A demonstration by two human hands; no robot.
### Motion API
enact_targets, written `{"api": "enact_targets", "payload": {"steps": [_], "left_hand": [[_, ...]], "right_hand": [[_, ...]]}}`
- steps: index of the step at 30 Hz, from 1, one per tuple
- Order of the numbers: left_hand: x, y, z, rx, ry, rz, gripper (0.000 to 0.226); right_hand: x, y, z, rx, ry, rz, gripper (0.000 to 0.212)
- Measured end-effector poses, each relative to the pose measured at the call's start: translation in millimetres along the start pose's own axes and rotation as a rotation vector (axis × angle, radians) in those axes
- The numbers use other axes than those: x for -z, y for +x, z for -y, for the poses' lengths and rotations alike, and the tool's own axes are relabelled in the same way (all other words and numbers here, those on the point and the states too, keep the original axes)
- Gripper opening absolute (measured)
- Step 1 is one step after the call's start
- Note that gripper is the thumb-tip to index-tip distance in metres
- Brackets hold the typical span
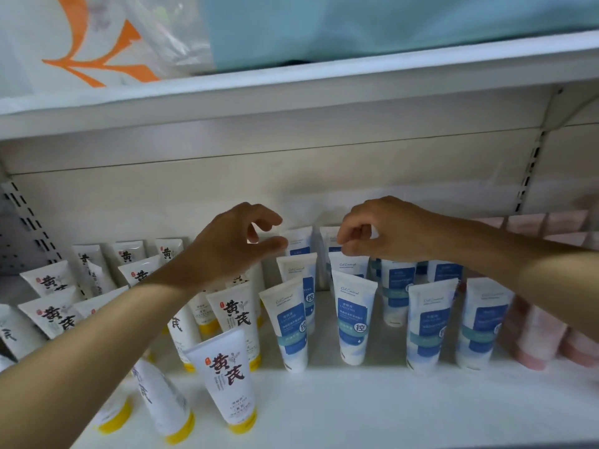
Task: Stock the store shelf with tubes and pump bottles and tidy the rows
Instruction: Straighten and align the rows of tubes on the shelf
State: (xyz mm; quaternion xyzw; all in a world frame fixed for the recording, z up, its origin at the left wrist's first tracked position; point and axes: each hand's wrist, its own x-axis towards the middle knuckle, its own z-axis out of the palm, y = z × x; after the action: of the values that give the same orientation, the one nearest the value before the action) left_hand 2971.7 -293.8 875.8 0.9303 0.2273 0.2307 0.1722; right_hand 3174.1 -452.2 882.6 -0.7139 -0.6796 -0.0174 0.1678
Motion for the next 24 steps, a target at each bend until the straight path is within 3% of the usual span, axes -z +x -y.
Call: {"api": "enact_targets", "payload": {"steps": [4, 8, 11, 17, 24], "left_hand": [[13, -15, -3, -0.005, 0.046, 0.123, 0.014], [11, -24, -2, 0.030, 0.201, 0.202, 0.027], [7, -29, -3, 0.007, 0.294, 0.209, 0.038], [-1, -32, -8, -0.092, 0.417, 0.211, 0.041], [-6, -30, -11, -0.115, 0.457, 0.185, 0.022]], "right_hand": [[0, -9, 12, 0.018, -0.019, 0.018, 0.022], [-2, -17, 22, 0.010, -0.102, 0.024, 0.049], [-5, -23, 28, -0.007, -0.191, 0.029, 0.057], [-9, -32, 44, -0.119, -0.276, 0.045, 0.040], [-14, -31, 45, -0.171, -0.262, 0.093, 0.017]]}}
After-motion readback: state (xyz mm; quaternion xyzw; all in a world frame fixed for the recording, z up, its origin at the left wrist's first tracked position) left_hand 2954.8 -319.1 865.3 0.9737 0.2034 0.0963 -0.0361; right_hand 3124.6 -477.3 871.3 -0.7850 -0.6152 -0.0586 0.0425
